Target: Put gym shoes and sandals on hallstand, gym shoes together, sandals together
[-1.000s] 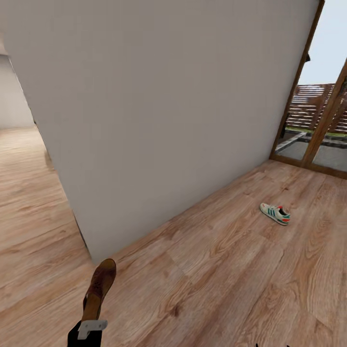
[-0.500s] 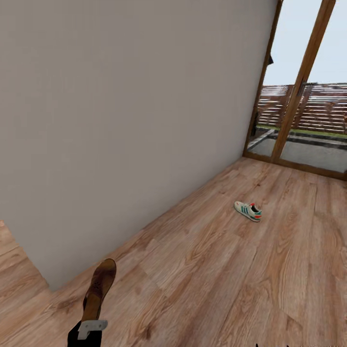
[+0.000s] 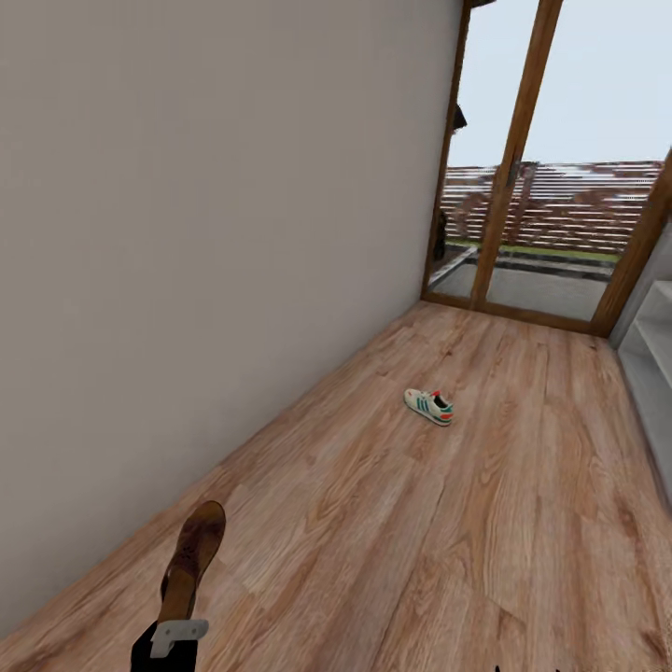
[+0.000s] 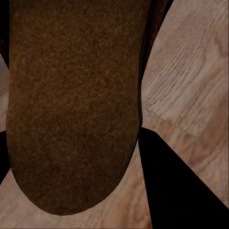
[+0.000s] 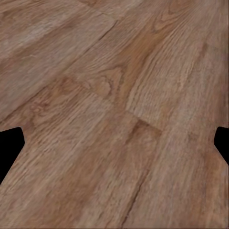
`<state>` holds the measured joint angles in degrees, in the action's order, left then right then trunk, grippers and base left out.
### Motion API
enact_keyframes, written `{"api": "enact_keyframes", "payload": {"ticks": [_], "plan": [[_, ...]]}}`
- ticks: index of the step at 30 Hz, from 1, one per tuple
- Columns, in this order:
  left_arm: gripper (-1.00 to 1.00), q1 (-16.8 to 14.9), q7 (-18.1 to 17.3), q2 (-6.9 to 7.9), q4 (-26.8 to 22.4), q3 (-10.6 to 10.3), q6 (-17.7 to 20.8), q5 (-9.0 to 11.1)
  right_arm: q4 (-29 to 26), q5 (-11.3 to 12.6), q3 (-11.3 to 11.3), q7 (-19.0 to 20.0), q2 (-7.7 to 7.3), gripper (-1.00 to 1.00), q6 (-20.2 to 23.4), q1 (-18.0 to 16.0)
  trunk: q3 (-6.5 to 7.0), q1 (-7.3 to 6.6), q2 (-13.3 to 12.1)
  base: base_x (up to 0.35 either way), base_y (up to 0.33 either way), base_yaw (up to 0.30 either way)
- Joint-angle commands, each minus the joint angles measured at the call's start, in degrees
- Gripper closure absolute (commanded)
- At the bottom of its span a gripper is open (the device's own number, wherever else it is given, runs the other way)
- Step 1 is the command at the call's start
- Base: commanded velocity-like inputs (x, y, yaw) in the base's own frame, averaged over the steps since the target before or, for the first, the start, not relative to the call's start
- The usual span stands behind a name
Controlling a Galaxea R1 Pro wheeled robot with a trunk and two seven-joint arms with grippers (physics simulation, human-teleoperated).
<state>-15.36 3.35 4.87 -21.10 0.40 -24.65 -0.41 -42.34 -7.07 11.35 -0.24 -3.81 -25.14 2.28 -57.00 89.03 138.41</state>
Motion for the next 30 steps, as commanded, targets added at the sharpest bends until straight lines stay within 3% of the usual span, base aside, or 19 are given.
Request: {"api": "enact_keyframes", "payload": {"ticks": [1, 6, 30], "plan": [[1.00, -0.03, 0.16, -0.01, 0.01, 0.04, -0.13, -0.23, -0.02, -0.58, 0.16, -0.03, 0.03, -1.00, -0.09, 0.00, -0.04, 0.01, 0.01, 0.181, -0.226, -0.270], [1.00, -0.03, 0.16, 0.00, 0.01, 0.04, -0.13, -0.24, 0.09, -0.66, 0.07, 0.10, 0.03, -1.00, -0.09, 0.00, -0.04, 0.01, 0.01, 0.181, -0.226, -0.149], [1.00, -0.03, 0.16, 0.06, 0.01, 0.04, -0.16, -0.20, 0.07, -0.67, -0.01, 0.10, 0.03, -1.00, -0.09, 0.00, -0.04, 0.01, 0.01, 0.215, -0.215, -0.003]]}}
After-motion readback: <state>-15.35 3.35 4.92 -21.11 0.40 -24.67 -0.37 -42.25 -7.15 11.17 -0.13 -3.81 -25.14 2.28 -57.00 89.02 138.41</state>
